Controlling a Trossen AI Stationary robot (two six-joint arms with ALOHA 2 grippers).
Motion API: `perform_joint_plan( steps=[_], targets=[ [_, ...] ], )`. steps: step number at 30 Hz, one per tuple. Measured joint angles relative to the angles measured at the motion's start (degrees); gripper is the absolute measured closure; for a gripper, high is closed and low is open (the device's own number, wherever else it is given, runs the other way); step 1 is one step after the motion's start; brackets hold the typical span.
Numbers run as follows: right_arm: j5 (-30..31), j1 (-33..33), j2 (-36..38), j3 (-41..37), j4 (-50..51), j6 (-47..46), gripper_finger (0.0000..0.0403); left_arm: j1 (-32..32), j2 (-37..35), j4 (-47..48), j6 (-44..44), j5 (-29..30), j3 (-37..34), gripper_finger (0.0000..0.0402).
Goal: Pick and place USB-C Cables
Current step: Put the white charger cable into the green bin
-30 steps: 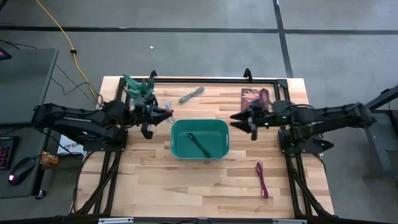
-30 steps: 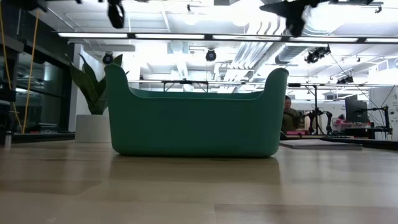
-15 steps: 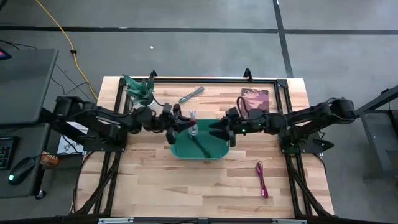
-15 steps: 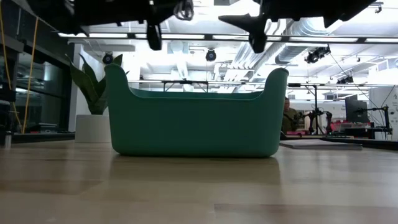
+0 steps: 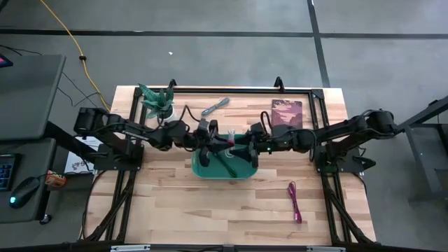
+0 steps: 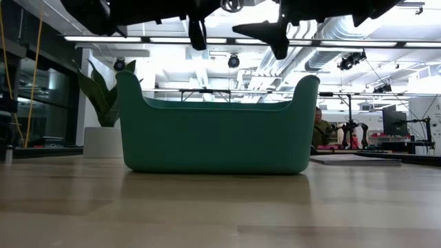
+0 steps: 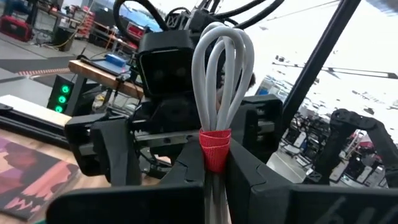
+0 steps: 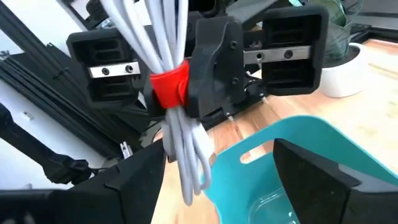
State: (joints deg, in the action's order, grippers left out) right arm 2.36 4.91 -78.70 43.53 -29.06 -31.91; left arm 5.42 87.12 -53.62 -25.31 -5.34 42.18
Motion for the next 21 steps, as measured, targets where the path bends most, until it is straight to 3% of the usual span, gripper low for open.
perform_joint_plan(
  steps=[21],
  targets=[
    [0.4, 0.0, 0.0, 0.0, -0.4, 5.4, 0.0127, -0.3, 2.5, -0.4, -0.9, 3.8, 0.2, 0.0398]
  ],
)
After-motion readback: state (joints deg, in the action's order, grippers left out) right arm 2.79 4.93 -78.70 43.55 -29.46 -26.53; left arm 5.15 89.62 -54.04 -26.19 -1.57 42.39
